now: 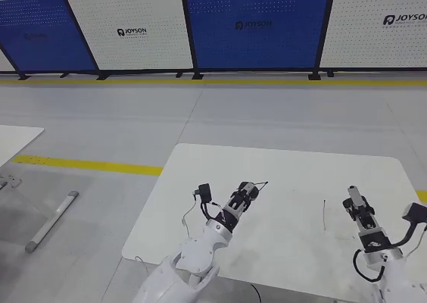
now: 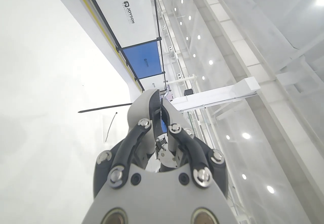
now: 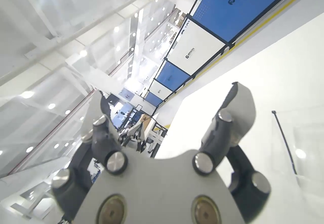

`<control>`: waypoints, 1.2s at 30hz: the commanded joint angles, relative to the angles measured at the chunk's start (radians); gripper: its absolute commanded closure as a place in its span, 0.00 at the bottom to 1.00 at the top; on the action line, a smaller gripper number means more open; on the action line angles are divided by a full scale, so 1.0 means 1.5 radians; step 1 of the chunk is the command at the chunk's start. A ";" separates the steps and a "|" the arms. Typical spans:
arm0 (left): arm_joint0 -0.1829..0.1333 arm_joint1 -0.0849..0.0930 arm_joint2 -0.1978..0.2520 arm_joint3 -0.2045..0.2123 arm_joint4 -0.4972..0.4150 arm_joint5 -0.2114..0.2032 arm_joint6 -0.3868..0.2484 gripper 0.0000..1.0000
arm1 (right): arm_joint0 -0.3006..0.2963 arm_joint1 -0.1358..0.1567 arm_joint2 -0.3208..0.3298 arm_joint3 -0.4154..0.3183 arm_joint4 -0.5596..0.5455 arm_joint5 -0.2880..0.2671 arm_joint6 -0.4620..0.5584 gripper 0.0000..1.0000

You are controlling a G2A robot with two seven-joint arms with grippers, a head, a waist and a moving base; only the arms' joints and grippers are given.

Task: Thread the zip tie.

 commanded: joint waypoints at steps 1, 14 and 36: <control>0.000 0.000 0.000 0.000 0.000 0.000 0.000 1.00 | 0.000 0.000 0.000 0.000 0.000 0.000 0.000 0.00; 0.004 -0.002 -0.001 0.007 0.017 0.003 0.033 1.00 | -0.010 0.000 0.056 0.017 0.120 0.019 -0.015 0.00; 0.021 -0.003 -0.023 0.004 0.019 -0.006 0.085 1.00 | -0.033 0.000 0.113 0.007 0.251 0.046 -0.014 0.00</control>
